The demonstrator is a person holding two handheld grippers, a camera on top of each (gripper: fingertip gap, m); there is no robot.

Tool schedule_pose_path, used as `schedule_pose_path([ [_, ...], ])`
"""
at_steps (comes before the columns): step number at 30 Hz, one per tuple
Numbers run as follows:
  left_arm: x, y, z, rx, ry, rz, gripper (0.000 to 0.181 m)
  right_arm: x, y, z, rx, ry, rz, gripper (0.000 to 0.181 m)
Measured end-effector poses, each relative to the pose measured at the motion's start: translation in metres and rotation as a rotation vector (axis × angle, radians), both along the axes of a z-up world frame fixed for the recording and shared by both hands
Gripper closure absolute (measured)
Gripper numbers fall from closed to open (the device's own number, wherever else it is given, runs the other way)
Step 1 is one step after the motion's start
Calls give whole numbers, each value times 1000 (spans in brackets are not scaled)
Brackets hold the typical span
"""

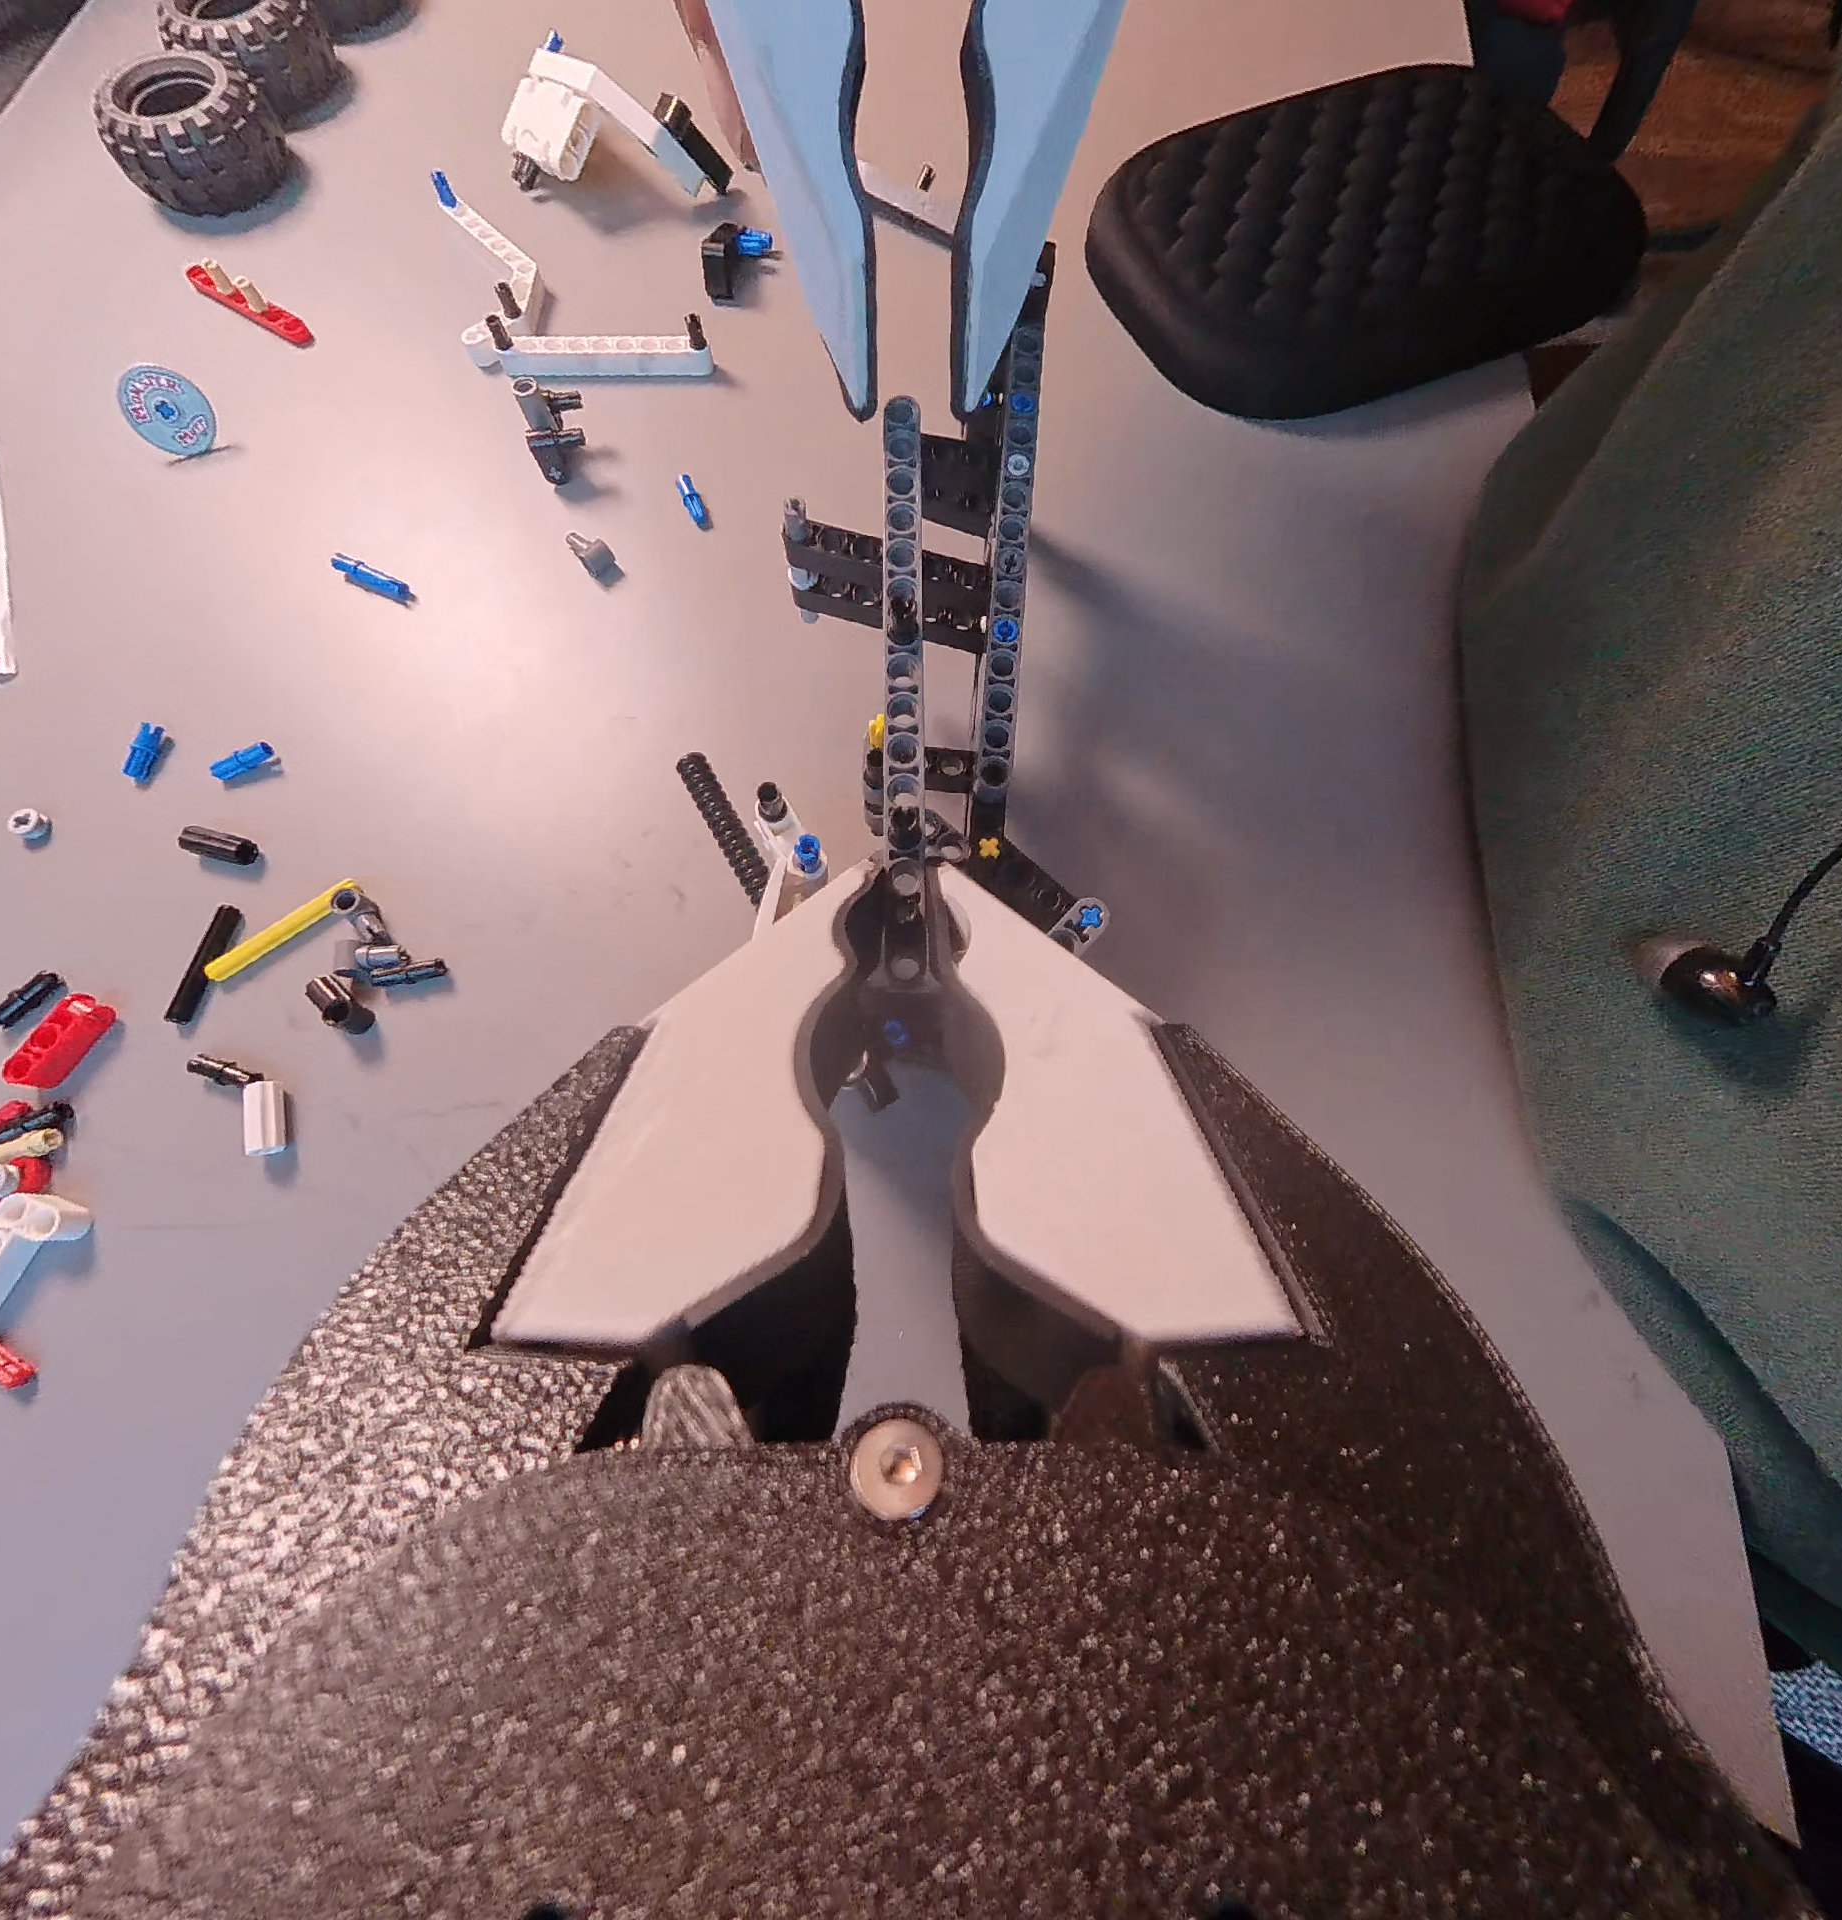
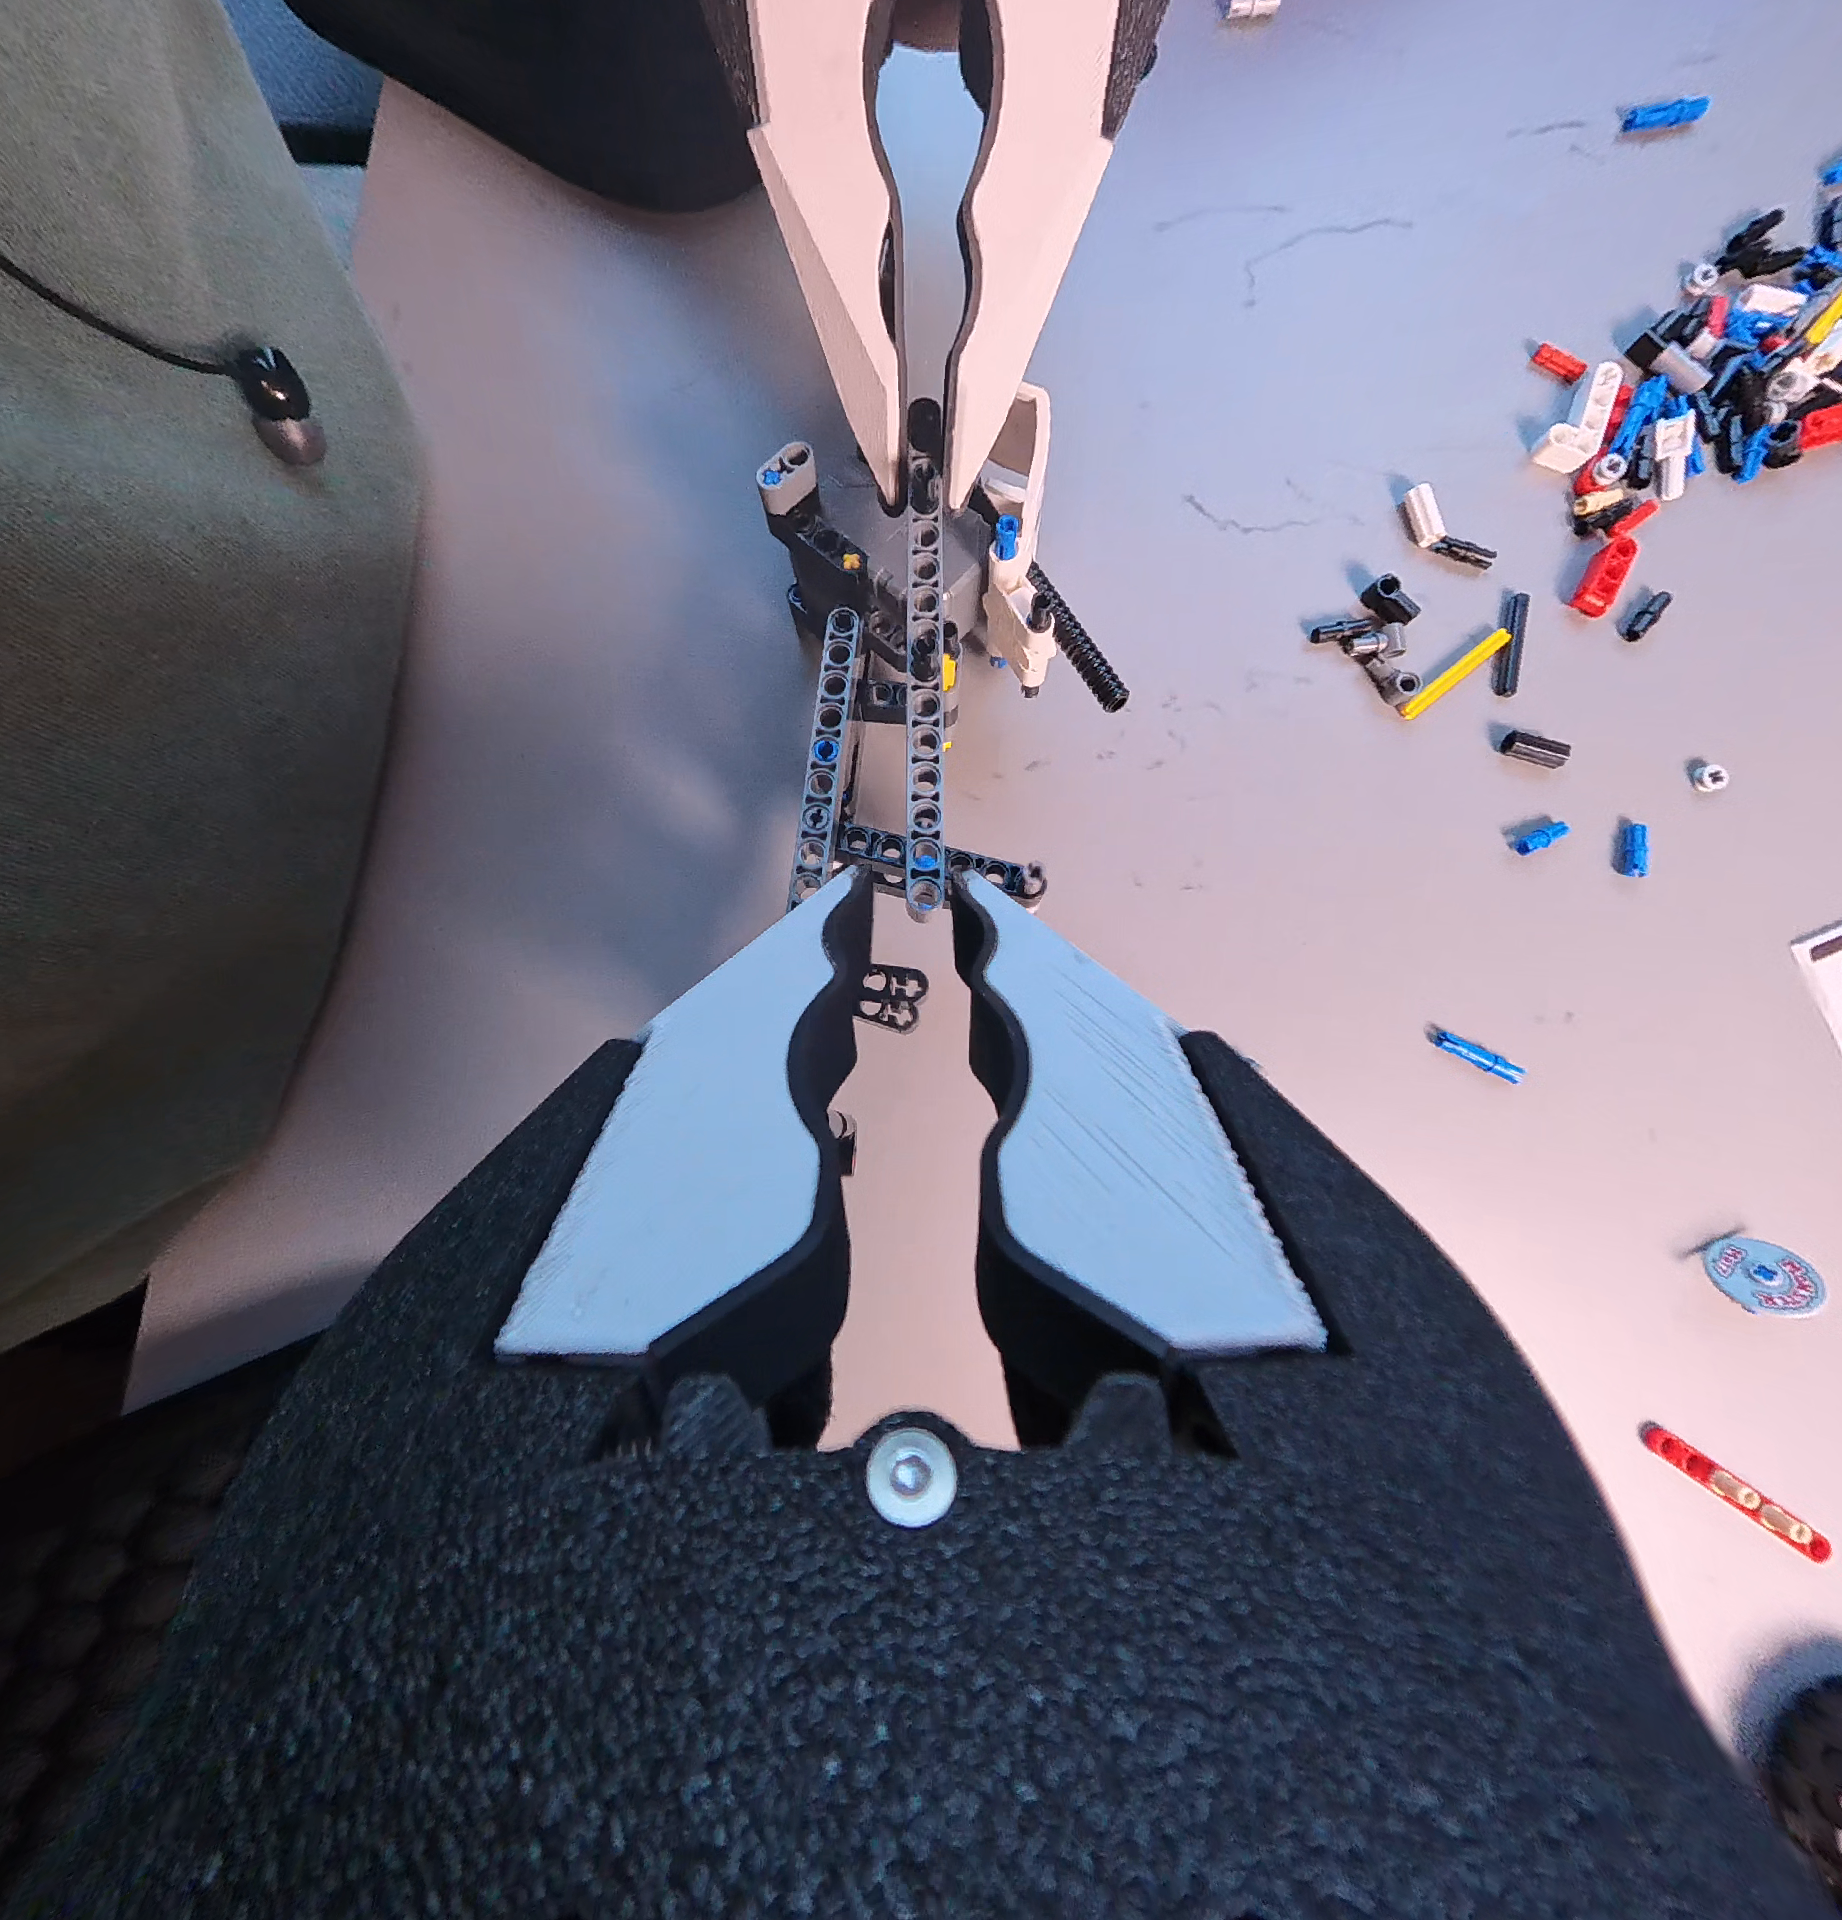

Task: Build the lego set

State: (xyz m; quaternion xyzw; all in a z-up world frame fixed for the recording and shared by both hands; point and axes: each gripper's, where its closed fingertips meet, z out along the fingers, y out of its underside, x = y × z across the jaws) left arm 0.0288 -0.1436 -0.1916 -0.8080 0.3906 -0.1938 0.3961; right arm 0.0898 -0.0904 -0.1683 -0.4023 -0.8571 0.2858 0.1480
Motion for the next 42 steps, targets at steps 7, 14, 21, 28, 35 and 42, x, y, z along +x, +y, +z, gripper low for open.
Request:
schedule_pose_path([
  [7,-2,1,-5,2,33,3,174,-8,0,5,48,-65,59,162],
  [14,-3,2,-5,1,29,11,174,-9,-5,-7,82,-114,98,171],
  [21,-5,3,-3,11,15,16,174,-10,-6,-7,81,-94,84,173],
  [28,-10,2,-3,11,17,29,174,-15,-9,-6,76,-75,78,173],
  [35,-11,1,-5,-2,13,27,173,-14,-10,-10,53,-86,68,173],
  [42,-11,2,-6,-5,9,33,174,-16,-7,-10,32,-82,53,173],
])
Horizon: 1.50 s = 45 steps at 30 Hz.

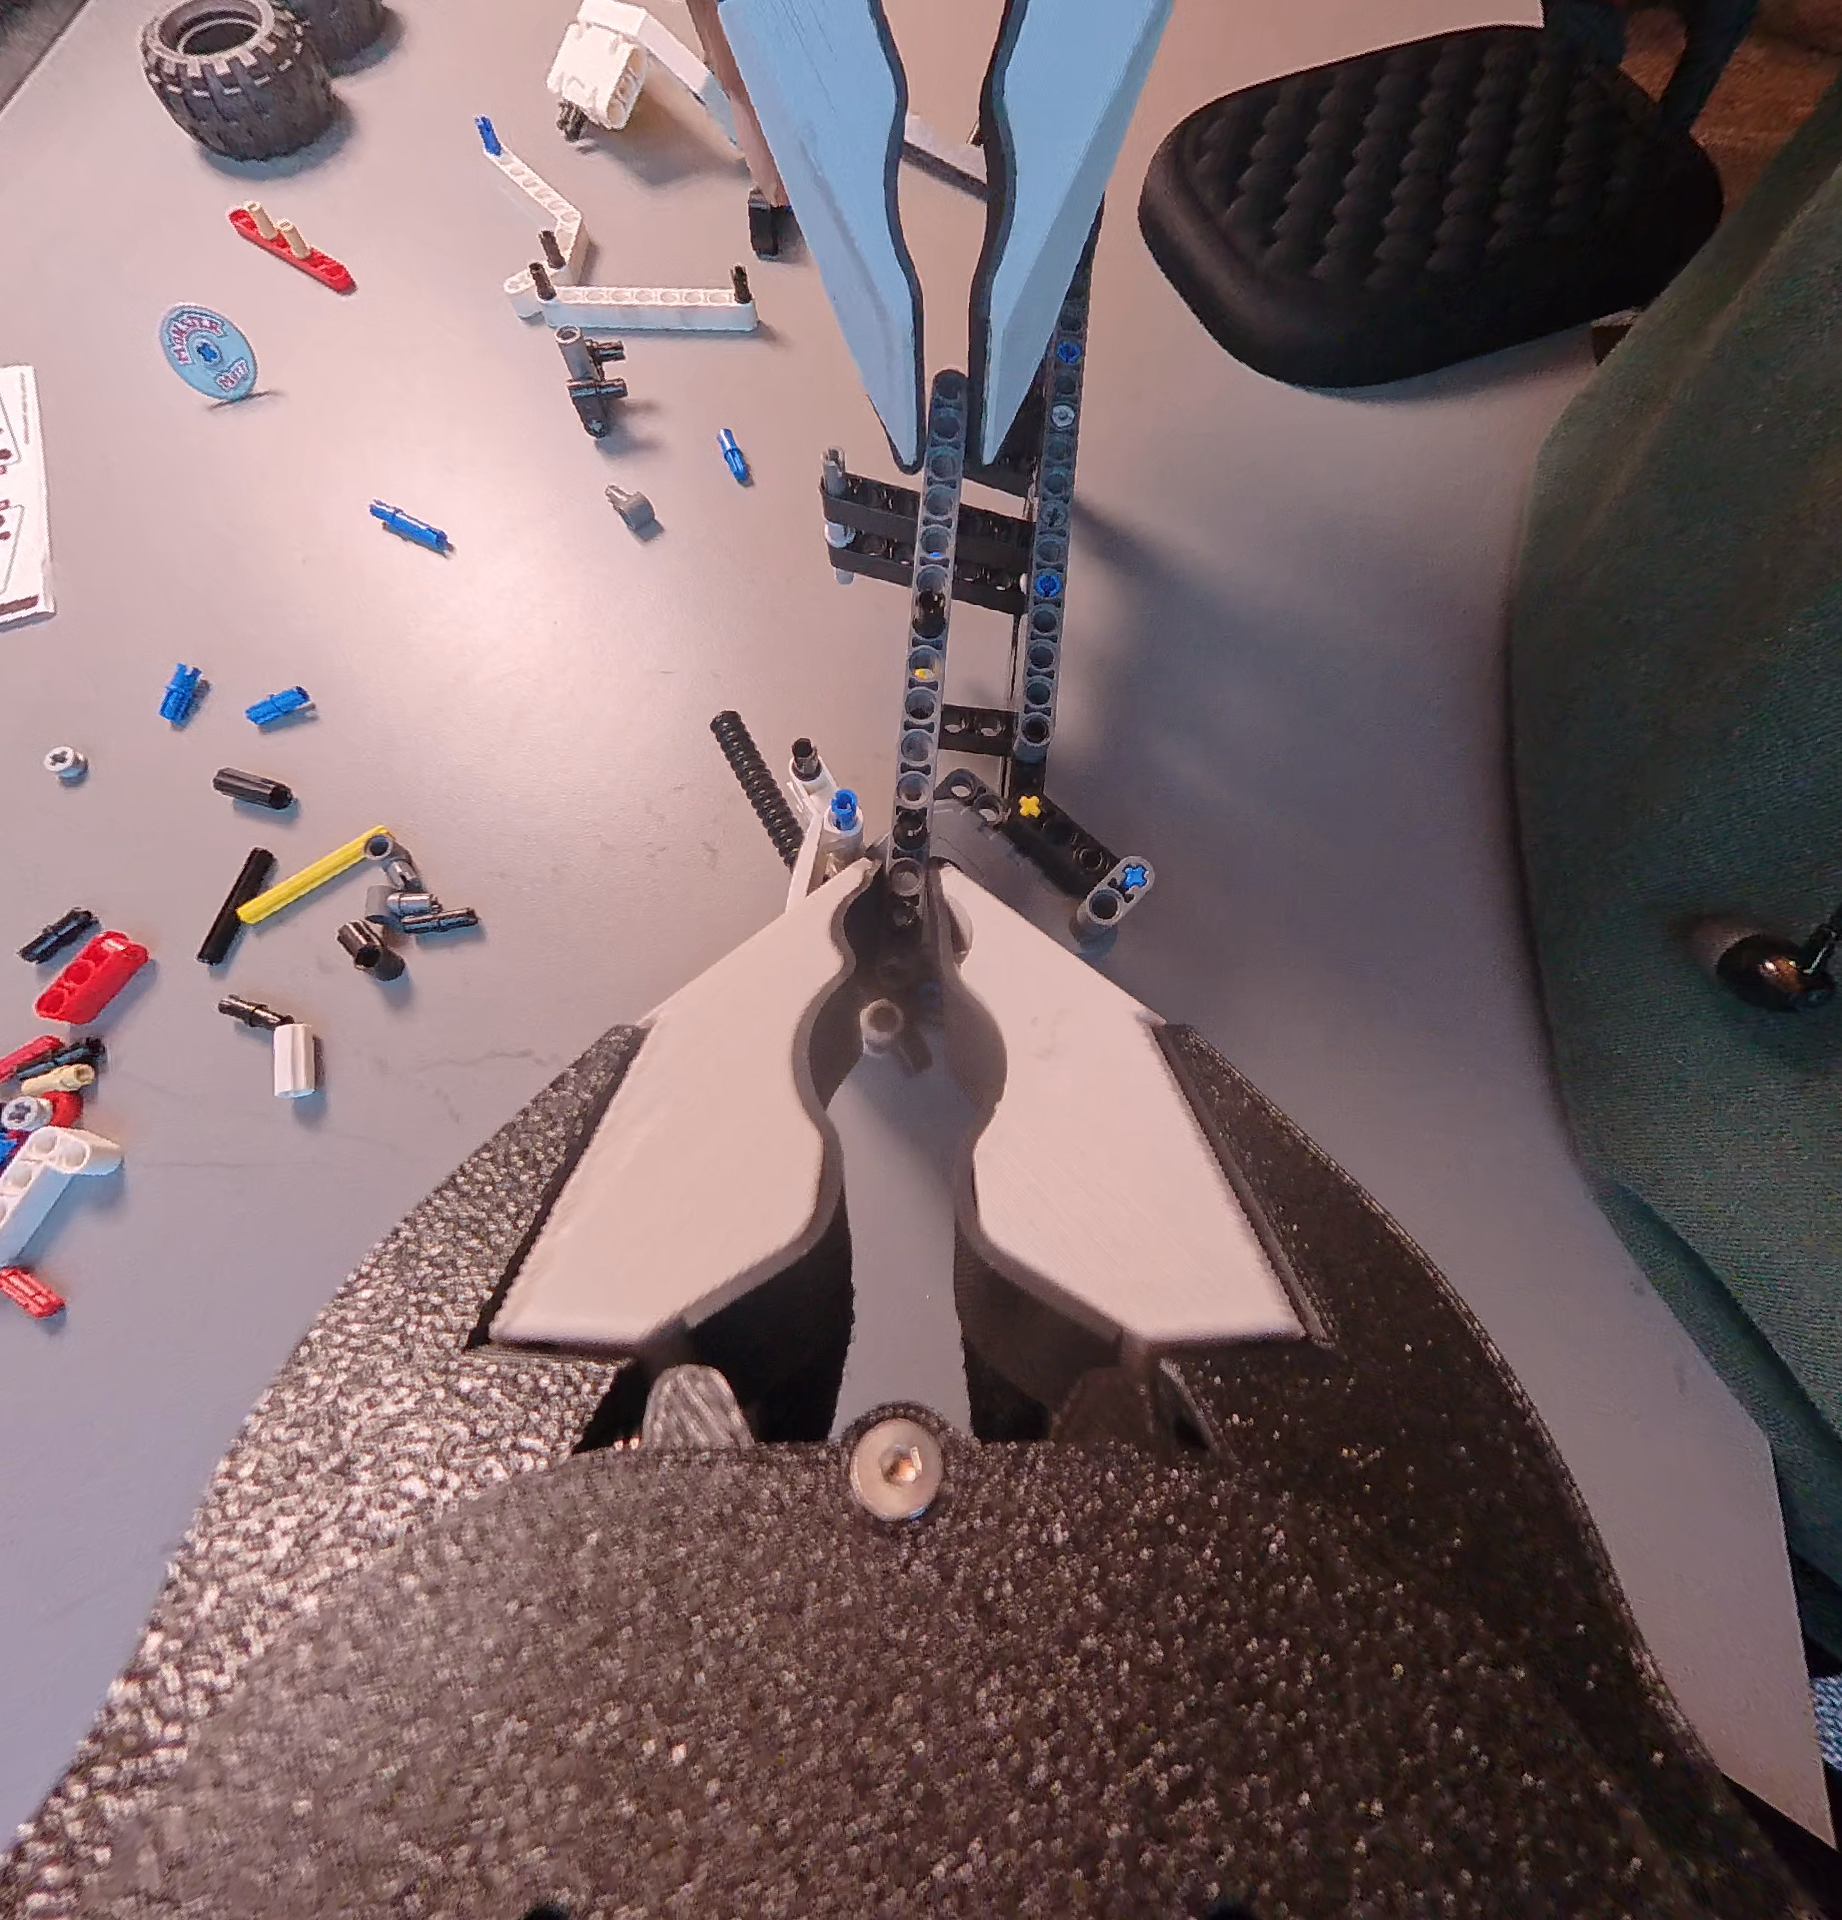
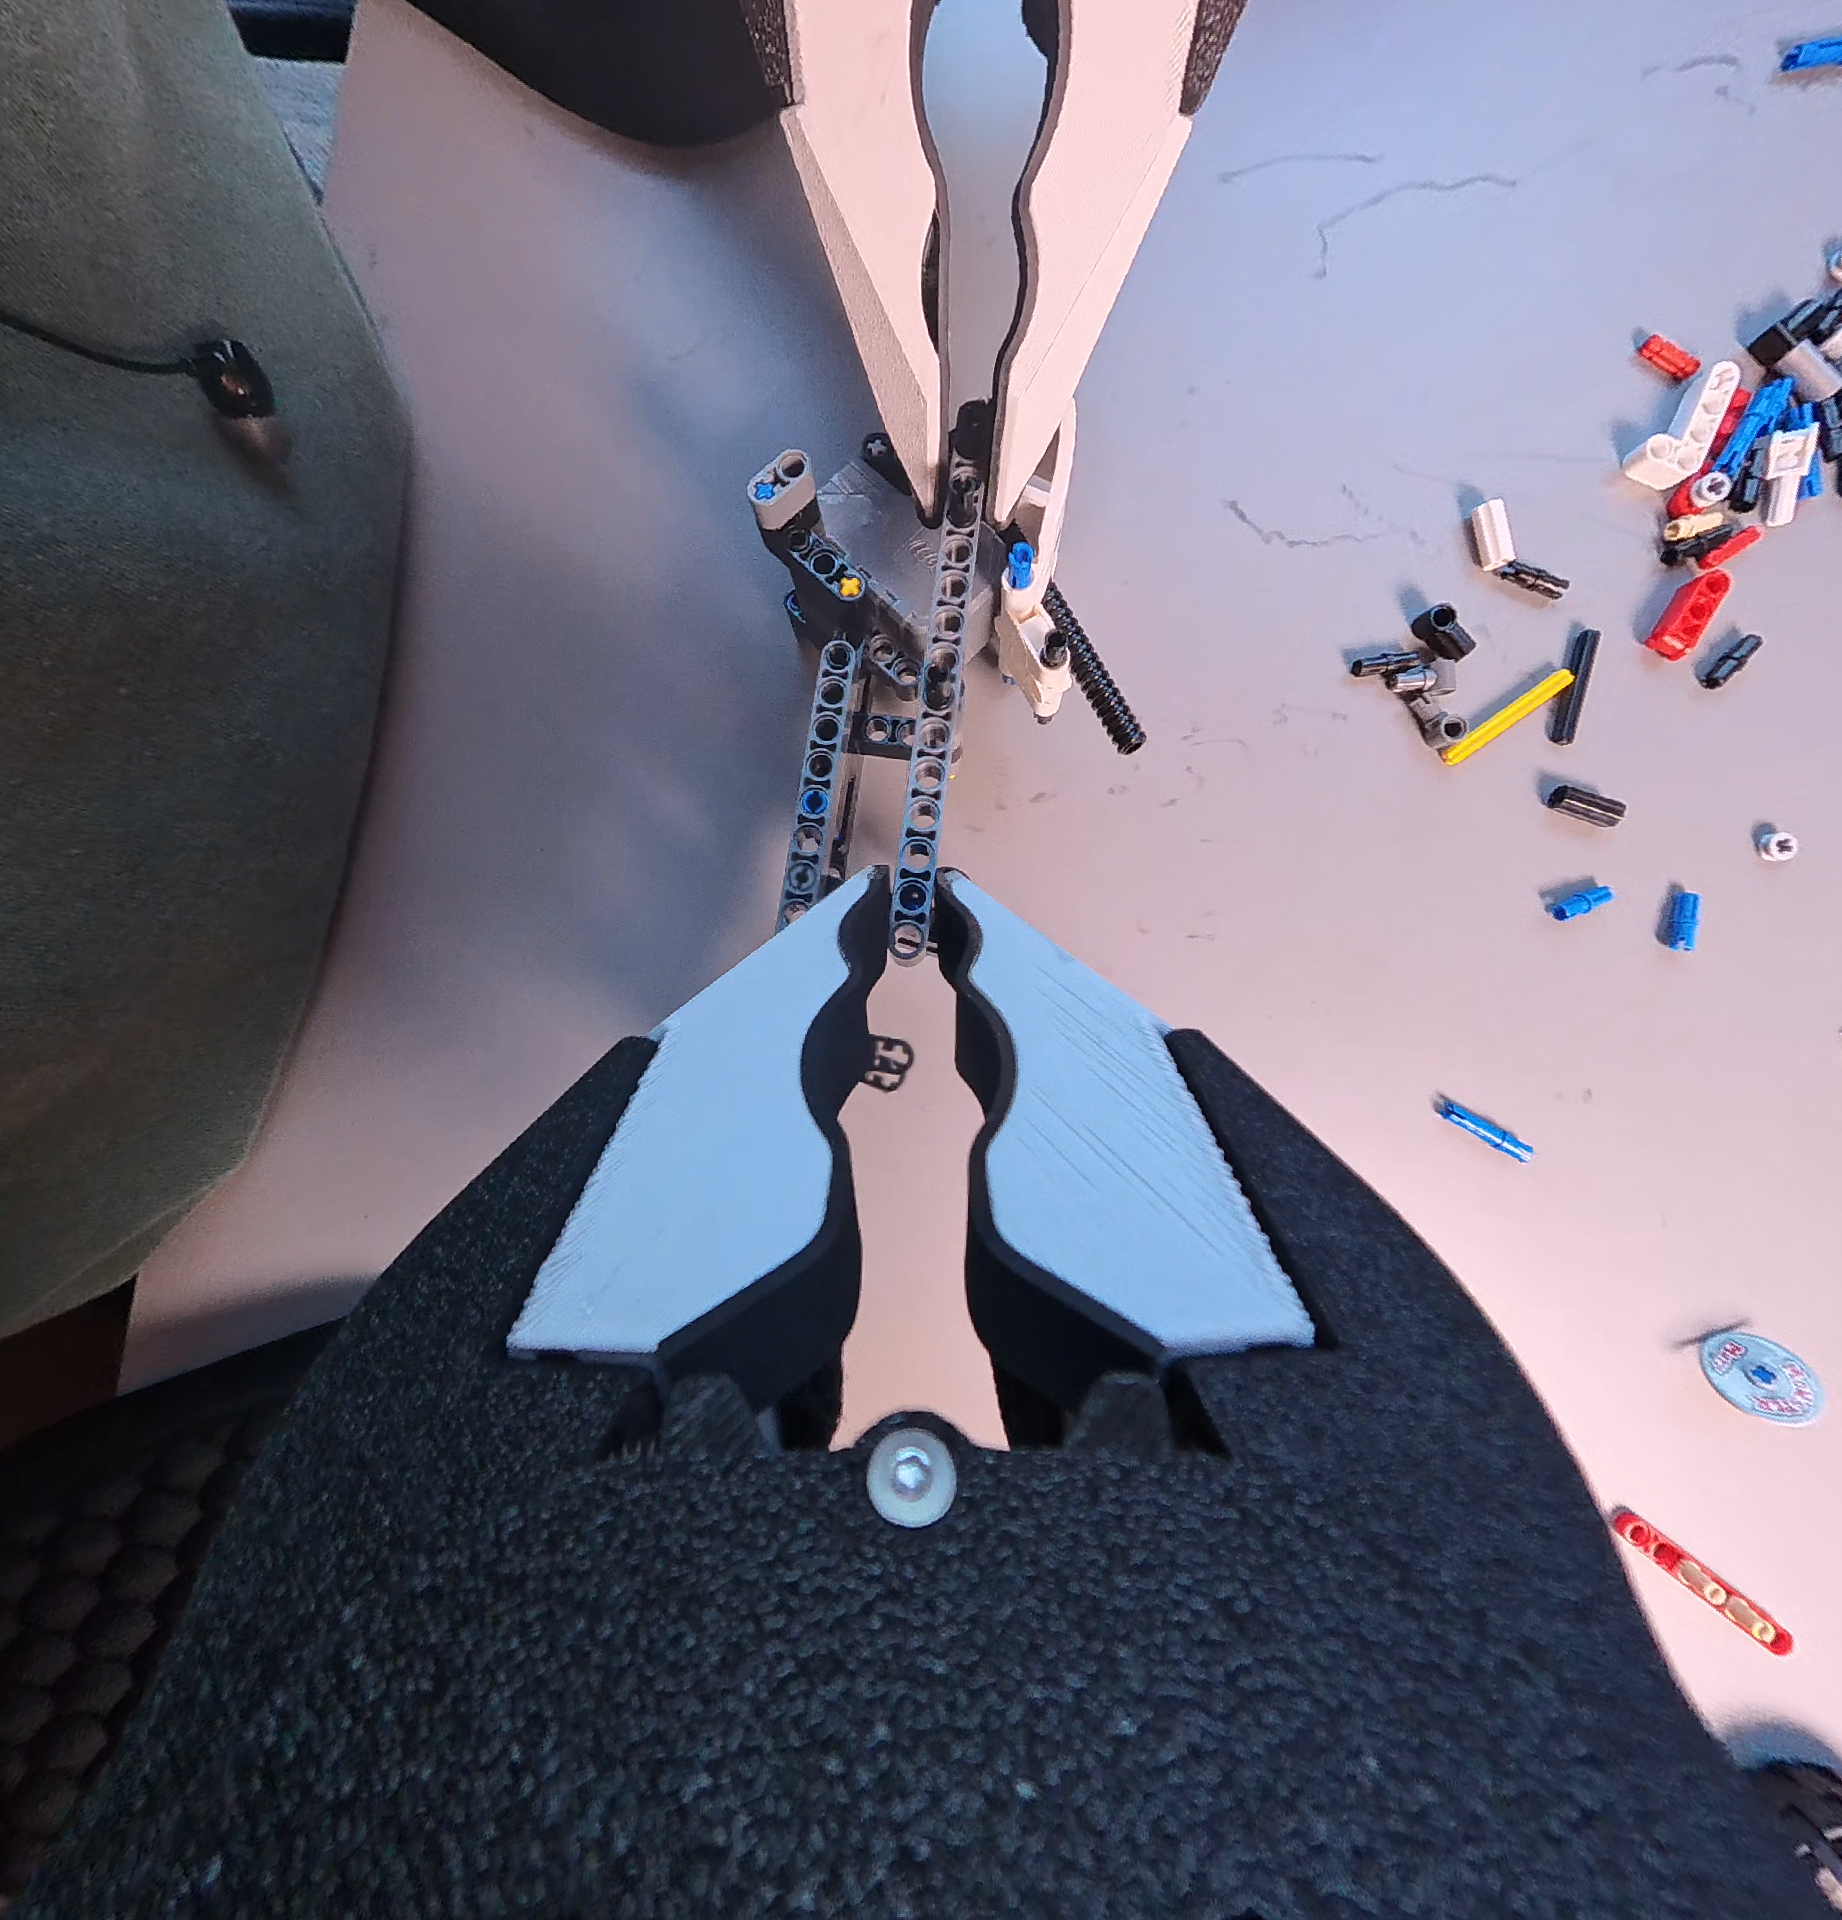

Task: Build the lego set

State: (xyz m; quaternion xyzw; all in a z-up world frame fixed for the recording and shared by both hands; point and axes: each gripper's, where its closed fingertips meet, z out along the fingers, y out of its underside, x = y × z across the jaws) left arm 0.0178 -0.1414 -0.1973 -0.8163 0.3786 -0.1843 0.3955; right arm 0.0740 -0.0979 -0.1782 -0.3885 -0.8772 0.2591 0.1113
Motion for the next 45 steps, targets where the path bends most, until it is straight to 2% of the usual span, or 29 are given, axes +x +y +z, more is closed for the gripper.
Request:
schedule_pose_path([
  [14,0,0,-1,-5,-2,1,173,0,0,-1,-64,-13,-22,173],
  [36,3,-2,-4,-6,26,-8,173,-2,0,-2,-69,16,-37,174],
  [40,3,-1,13,25,-17,-17,154,-3,-1,-2,-64,15,-33,174],
  [45,14,7,35,65,-73,-49,156,-3,-1,-2,-44,14,-30,174],
])
